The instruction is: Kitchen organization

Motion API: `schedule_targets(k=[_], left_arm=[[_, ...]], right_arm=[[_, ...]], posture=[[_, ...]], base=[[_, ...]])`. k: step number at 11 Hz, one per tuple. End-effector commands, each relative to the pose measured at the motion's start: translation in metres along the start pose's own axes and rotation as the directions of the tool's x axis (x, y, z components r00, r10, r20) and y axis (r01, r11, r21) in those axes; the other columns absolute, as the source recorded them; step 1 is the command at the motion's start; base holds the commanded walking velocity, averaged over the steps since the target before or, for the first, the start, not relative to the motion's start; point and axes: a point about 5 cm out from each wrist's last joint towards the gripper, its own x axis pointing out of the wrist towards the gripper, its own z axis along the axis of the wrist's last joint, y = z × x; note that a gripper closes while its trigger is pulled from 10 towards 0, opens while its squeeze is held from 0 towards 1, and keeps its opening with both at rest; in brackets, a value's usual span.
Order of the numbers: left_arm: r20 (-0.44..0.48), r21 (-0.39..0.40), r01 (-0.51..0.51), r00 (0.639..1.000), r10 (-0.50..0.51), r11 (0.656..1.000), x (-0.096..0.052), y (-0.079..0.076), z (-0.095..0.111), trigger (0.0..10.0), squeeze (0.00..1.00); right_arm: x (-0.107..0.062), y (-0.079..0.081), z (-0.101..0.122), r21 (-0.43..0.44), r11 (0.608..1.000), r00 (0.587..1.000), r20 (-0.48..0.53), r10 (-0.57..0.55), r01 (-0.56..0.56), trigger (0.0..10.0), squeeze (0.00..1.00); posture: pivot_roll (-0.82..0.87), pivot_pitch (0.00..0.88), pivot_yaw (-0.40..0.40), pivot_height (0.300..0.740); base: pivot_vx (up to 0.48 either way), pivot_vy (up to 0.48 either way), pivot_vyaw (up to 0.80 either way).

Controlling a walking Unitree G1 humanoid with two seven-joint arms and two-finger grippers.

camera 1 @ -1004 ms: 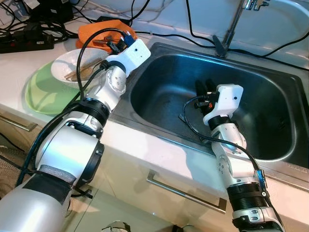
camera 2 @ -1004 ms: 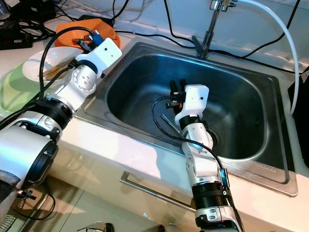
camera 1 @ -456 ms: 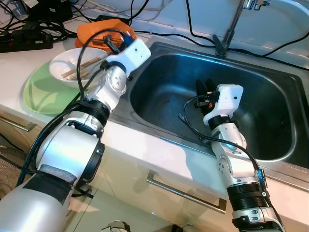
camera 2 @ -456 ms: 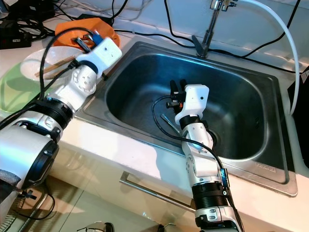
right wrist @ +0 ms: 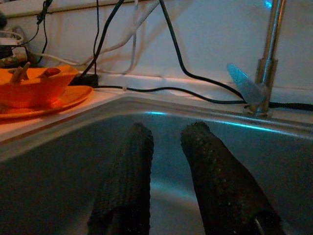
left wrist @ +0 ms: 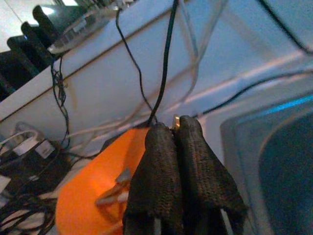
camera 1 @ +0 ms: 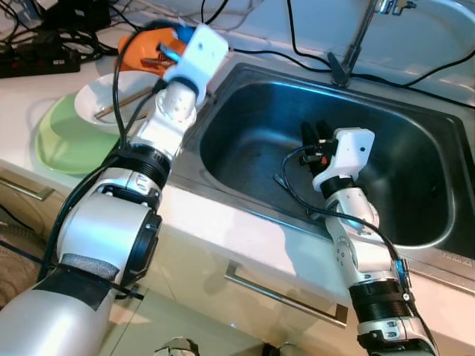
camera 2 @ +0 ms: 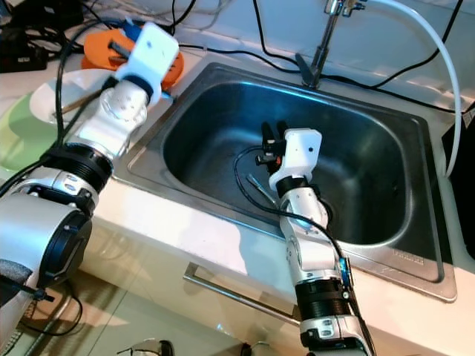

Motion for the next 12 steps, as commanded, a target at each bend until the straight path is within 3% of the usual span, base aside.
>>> schedule_targets(k=[1,3,8,10,11,12], left_arm=[[0.01,-0.041,0.013,1.0,-0.013,0.999,0.0,-0.001,0.003,10.0,0.0],[0.03,-0.124,0.02,0.999,-0.017,0.992,-0.001,0.005,0.016,10.0,0.0],[0.127,-0.116,-0.038,0.99,0.053,0.993,-0.014,0.039,0.061,10.0,0.0],[0.231,-0.107,-0.05,0.97,0.074,0.993,-0.022,0.049,0.092,10.0,0.0],[0.258,-0.131,-0.038,0.964,0.071,0.991,-0.025,0.05,0.1,10.0,0.0],[0.338,-0.211,0.053,0.941,0.022,0.976,-0.029,0.043,0.112,10.0,0.0]], right_arm=[[0.003,-0.002,0.002,0.009,1.0,1.0,0.001,-0.001,0.001,10.0,0.0],[0.007,0.0,0.001,0.012,1.0,1.0,-0.002,0.009,-0.009,10.0,0.0],[0.017,0.007,0.001,0.025,0.999,0.999,0.0,0.046,-0.046,10.0,0.0],[0.019,0.006,-0.001,0.027,0.999,0.999,-0.002,0.041,-0.041,10.0,0.0],[0.02,0.006,-0.002,0.027,0.999,0.999,-0.001,0.041,-0.041,10.0,0.0],[0.021,0.007,-0.002,0.028,0.999,0.999,-0.001,0.043,-0.043,10.0,0.0]], posture=[[0.0,0.085,-0.057,0.74],[0.02,0.076,-0.065,0.74],[0.06,0.049,-0.082,0.74],[0.07,0.035,-0.082,0.74],[0.07,0.036,-0.081,0.74],[0.07,0.034,-0.079,0.74]], base=[[0.0,0.0,0.0],[0.0,0.0,0.0],[0.0,0.0,0.0],[0.0,0.0,0.0],[0.0,0.0,0.0],[0.0,0.0,0.0]])
